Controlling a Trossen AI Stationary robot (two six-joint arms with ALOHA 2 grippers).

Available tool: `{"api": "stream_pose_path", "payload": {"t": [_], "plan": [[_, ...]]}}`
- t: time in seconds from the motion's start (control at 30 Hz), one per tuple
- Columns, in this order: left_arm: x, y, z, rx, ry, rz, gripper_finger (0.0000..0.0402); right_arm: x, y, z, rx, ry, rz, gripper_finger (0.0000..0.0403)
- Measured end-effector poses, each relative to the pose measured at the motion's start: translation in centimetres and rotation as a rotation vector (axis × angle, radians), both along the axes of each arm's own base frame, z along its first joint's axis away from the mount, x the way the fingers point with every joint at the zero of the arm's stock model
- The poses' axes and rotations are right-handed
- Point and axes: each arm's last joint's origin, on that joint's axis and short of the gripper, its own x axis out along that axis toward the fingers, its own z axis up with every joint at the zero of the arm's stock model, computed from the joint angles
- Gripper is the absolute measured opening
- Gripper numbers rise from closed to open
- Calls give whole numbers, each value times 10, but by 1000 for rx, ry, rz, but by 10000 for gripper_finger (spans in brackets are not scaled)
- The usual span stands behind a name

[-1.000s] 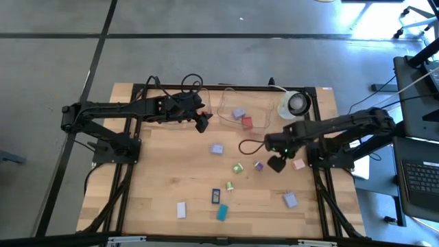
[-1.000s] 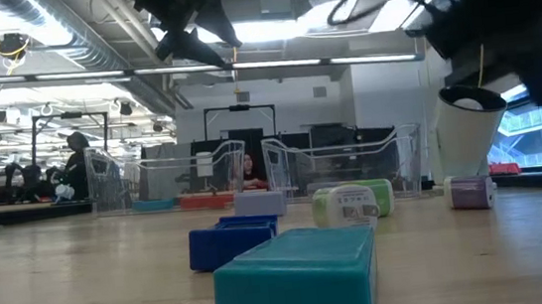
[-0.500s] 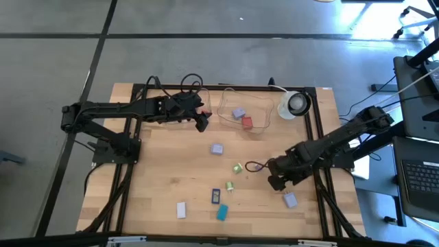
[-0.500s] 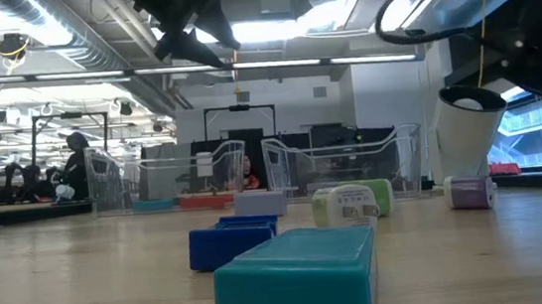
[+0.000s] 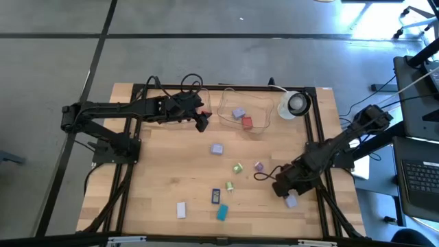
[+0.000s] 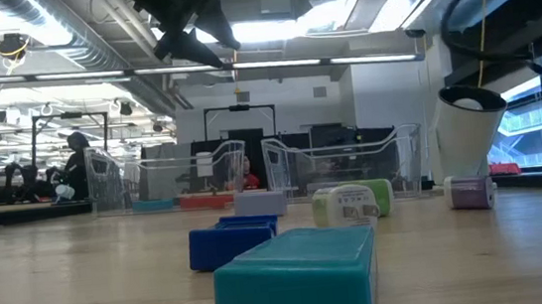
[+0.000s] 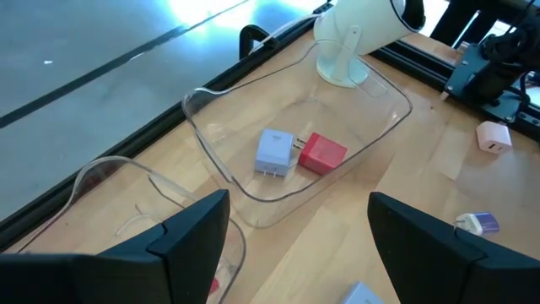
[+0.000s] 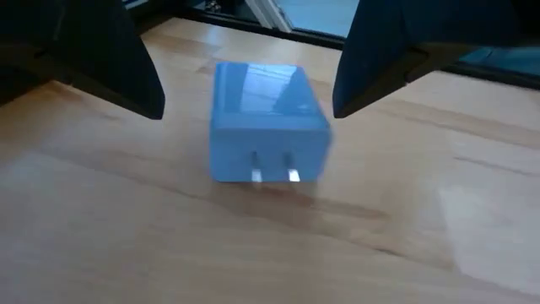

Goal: Pick & Place Office items
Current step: Put the bottom purple charger adapter into the right transparent bin

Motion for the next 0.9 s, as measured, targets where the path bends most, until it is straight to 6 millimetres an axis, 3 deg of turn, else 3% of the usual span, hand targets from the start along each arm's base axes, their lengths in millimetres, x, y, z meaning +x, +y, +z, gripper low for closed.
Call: {"api": "stream_pose_path", "payload": {"t": [0.3, 0.63, 0.9], "plan": [[0, 1, 0, 14, 5, 12, 278, -4, 5, -2, -49, 7, -51, 336], [0, 1, 0, 20, 11, 7, 278, 12, 20, -25, 3, 34, -30, 322], [-1, 1, 0, 26, 12, 14, 278, 19, 25, -24, -13, 34, 2, 304]]}}
